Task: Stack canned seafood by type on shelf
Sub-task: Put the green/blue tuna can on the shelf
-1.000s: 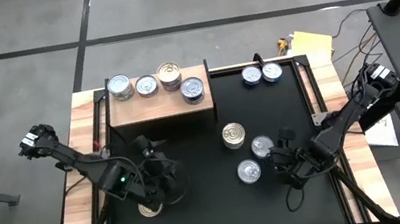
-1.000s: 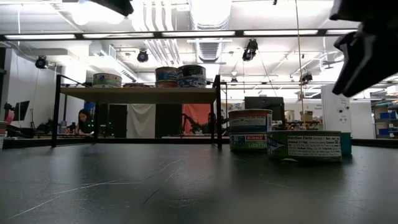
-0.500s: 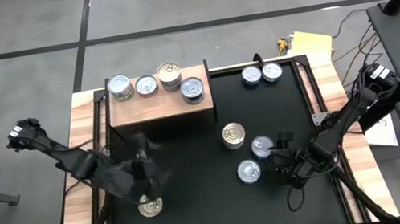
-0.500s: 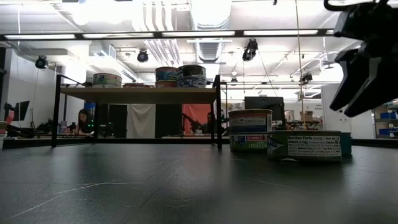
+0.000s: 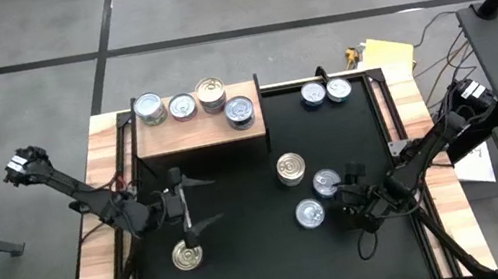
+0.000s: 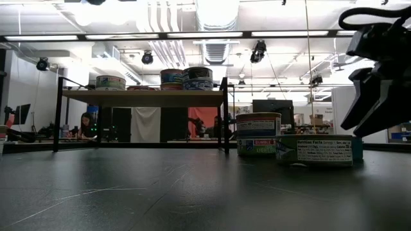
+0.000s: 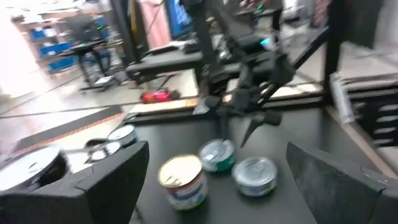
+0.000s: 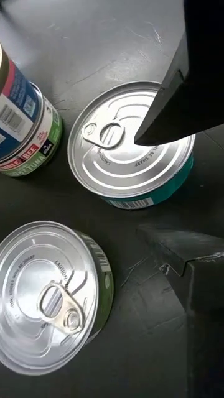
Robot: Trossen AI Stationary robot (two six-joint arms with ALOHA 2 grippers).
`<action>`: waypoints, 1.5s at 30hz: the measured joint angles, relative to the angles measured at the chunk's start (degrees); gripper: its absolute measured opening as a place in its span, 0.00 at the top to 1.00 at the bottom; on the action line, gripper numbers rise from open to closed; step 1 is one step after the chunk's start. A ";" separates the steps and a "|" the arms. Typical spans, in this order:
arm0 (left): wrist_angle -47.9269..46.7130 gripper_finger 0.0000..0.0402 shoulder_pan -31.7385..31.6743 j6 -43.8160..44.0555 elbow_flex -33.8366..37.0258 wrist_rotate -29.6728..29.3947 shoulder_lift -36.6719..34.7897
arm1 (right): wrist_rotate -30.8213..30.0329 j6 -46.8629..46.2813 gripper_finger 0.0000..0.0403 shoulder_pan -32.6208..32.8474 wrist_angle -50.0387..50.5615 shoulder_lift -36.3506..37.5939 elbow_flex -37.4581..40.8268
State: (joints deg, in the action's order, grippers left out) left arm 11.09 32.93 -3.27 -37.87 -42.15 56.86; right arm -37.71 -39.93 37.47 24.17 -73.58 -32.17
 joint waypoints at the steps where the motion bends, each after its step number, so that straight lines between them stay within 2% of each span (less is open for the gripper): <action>1: -0.15 0.10 0.01 0.79 0.18 -1.18 0.40 | -0.04 -0.04 0.48 0.00 -0.70 0.00 0.50; 4: -0.06 0.10 0.00 6.68 0.24 -2.57 1.14 | -0.55 -0.08 0.49 0.00 -2.17 0.00 1.66; 9: 0.05 0.10 -0.04 9.67 0.24 -2.71 2.05 | -2.85 0.40 0.51 -0.02 -4.29 0.00 3.50; 25: 6.76 0.10 -0.04 10.31 0.20 -2.93 8.54 | -2.91 1.54 0.61 -0.17 -7.37 -0.05 5.02; 34: 7.90 0.10 -0.04 12.56 0.20 -4.26 10.21 | -4.69 1.24 0.66 -0.36 -10.67 -6.08 4.70; 40: 7.84 0.10 -0.09 12.90 0.20 -4.34 10.61 | -4.53 0.65 0.70 -0.36 -9.56 -7.90 3.45; 45: 7.77 0.10 -0.13 12.88 0.20 -4.44 10.63 | -1.79 0.94 0.79 -0.39 -4.83 -7.78 0.59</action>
State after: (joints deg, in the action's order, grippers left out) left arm 18.85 32.80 9.61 -37.67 -46.59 67.49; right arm -39.50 -38.98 37.08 19.33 -81.36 -31.59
